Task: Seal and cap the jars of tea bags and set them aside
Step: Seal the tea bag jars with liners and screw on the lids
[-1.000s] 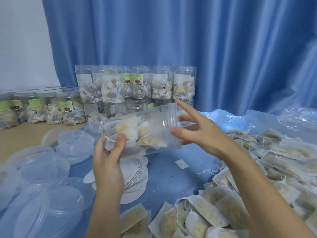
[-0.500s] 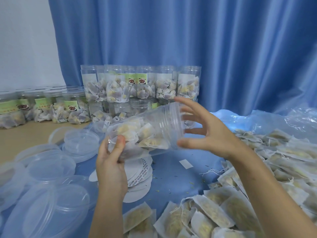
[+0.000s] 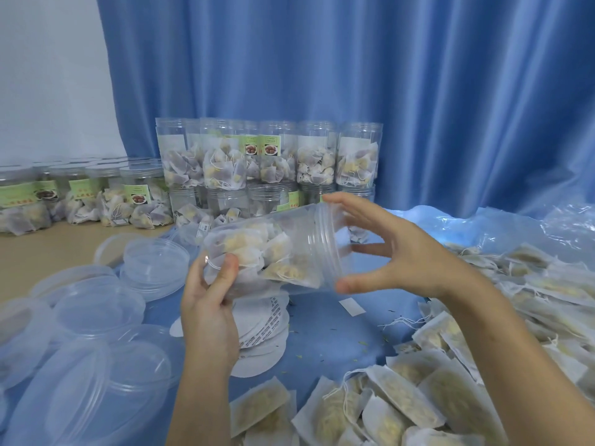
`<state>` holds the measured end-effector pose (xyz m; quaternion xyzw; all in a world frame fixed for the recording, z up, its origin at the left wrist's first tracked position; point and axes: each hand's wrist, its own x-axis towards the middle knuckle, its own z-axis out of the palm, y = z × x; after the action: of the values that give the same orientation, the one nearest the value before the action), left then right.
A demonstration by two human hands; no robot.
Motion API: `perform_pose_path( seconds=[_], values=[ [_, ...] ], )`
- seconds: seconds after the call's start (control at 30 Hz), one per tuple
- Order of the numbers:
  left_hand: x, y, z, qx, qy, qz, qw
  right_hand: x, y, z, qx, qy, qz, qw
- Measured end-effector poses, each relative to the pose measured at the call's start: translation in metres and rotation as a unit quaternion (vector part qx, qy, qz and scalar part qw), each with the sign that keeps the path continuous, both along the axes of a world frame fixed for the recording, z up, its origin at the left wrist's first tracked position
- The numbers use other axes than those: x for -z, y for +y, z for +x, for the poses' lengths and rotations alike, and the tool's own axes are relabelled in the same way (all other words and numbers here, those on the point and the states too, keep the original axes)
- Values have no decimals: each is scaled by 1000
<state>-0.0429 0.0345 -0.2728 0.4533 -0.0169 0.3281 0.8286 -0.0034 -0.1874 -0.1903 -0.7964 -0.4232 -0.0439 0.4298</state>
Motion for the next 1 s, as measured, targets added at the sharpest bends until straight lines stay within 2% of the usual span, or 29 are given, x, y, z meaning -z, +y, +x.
perform_pose_path(
  seconds=[0.13, 0.23, 0.33, 0.4, 0.5, 0.6, 0.73, 0.83, 1.0],
  values=[
    [0, -4, 1, 9, -3, -26, 1000, 0, 0, 0, -25, -35, -26, 999],
    [-2, -5, 1, 9, -4, -22, 1000, 2, 10, -4, 78, 63, 43, 994],
    [-2, -11, 0, 12, -1, -6, 1000, 4, 11, -4, 173, 128, 5, 977],
    [-4, -14, 1, 17, -1, -18, 1000, 5, 9, -1, 146, 82, -35, 985],
    [-5, -15, 1, 21, 0, -27, 999, 1, 9, -5, 46, 11, -27, 999],
    [-5, -14, 0, 22, 5, -45, 999, 6, 16, -4, 90, -48, -25, 994],
    [-2, -10, -1, 19, 3, -61, 998, 12, 25, -5, 159, 14, 10, 987],
    [-3, -12, -1, 15, 10, -56, 998, 11, 29, -7, 173, 55, 23, 983],
    [-7, -21, 1, 42, 62, -77, 994, 16, 32, -2, 68, 159, 189, 967]
  ],
)
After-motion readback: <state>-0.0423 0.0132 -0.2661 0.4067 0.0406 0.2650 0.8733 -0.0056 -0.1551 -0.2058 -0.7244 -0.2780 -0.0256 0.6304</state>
